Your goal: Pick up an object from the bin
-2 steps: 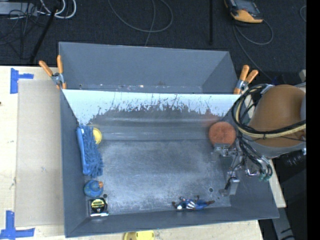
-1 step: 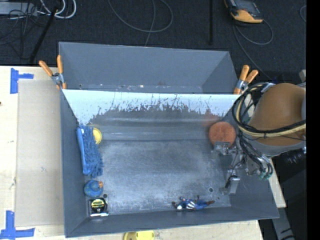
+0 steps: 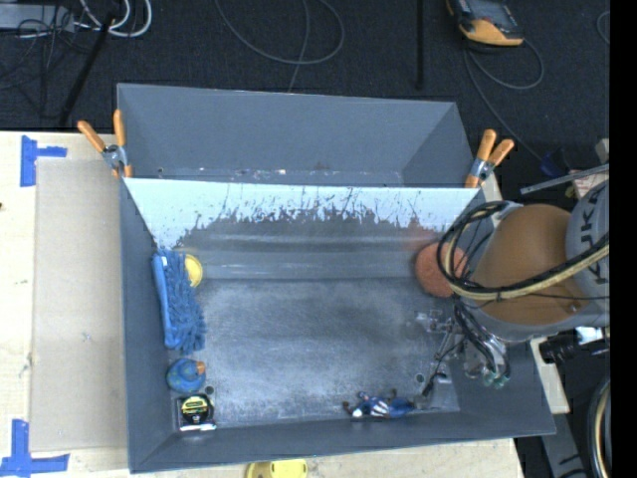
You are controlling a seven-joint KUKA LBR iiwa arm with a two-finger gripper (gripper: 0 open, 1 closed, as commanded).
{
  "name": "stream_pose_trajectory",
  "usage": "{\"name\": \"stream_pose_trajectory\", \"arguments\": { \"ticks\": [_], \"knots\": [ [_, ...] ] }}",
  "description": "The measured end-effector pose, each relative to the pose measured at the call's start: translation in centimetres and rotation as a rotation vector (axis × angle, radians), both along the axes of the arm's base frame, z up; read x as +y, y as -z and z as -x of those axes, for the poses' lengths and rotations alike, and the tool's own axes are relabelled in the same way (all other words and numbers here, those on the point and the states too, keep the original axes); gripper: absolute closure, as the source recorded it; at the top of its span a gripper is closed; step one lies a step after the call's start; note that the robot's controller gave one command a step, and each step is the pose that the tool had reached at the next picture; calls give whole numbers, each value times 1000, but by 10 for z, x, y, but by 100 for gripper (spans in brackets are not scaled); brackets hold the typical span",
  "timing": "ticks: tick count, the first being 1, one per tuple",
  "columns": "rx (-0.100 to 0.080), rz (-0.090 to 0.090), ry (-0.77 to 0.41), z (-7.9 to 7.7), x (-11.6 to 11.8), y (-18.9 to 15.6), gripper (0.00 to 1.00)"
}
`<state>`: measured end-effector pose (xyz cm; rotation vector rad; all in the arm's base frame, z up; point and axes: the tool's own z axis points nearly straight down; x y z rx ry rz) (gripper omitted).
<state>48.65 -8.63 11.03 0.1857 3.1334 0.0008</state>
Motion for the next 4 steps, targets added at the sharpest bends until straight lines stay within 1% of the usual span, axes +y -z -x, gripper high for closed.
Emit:
{"name": "stream_pose_trajectory", "arguments": {
  "ticks": [1, 2, 3, 4],
  "knots": [
    [6, 0, -49, 12, 8, -17, 0],
    [4, 0, -61, 11, -5, -9, 0],
    [-13, 2, 79, 12, 11, 40, 0],
    [5, -1, 141, 16, 17, 40, 100]
  ]
}}
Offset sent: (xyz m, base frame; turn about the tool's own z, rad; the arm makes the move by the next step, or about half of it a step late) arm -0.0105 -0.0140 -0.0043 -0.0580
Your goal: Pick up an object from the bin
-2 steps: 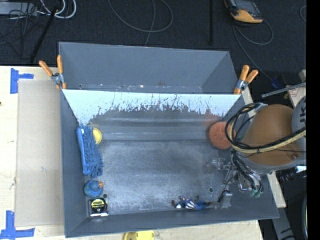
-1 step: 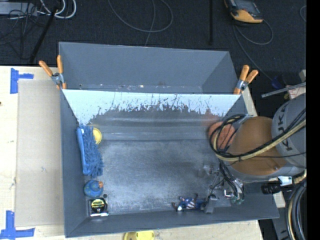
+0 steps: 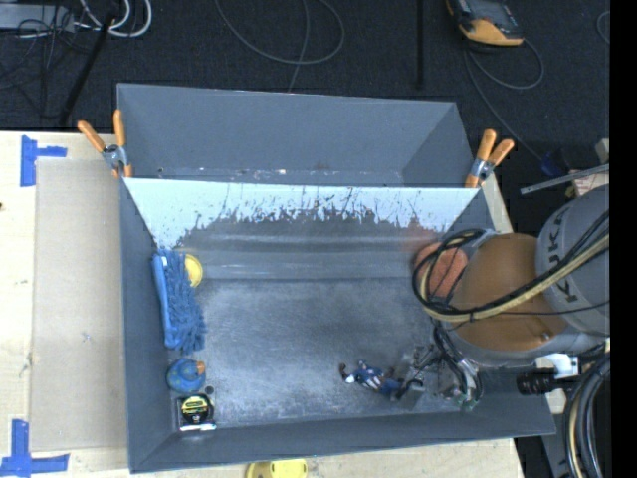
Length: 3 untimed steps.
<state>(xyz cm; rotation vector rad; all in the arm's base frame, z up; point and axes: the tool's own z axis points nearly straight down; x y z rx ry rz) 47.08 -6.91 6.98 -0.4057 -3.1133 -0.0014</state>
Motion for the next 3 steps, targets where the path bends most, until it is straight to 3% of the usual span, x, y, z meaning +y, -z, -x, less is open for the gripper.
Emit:
{"name": "stream_pose_trajectory", "arguments": {
  "ticks": [3],
  "knots": [
    [7, -1, 1, 2, 1, -14, 100]
  ]
}}
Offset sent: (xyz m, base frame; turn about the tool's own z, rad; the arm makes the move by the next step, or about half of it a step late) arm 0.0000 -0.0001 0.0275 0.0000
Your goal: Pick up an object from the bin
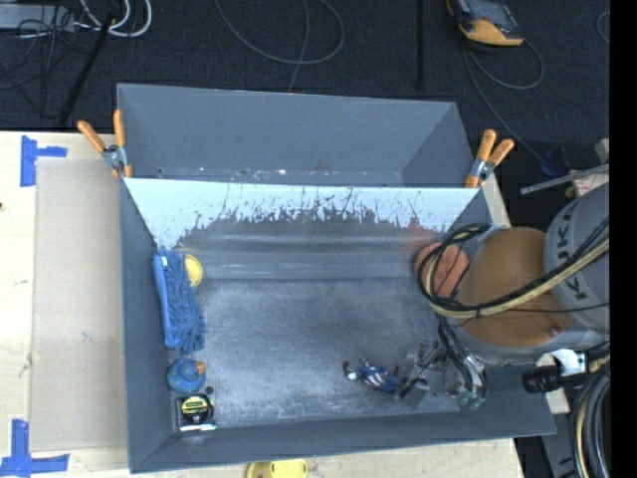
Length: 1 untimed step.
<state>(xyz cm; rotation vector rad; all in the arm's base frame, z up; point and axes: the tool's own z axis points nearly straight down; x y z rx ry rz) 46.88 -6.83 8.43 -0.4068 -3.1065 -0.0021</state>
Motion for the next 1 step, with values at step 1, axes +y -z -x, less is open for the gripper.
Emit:
{"name": "stream_pose_trajectory", "arguments": {
  "ticks": [1],
  "knots": [
    [-4, 1, 0, -1, 0, -18, 100]
  ]
}}
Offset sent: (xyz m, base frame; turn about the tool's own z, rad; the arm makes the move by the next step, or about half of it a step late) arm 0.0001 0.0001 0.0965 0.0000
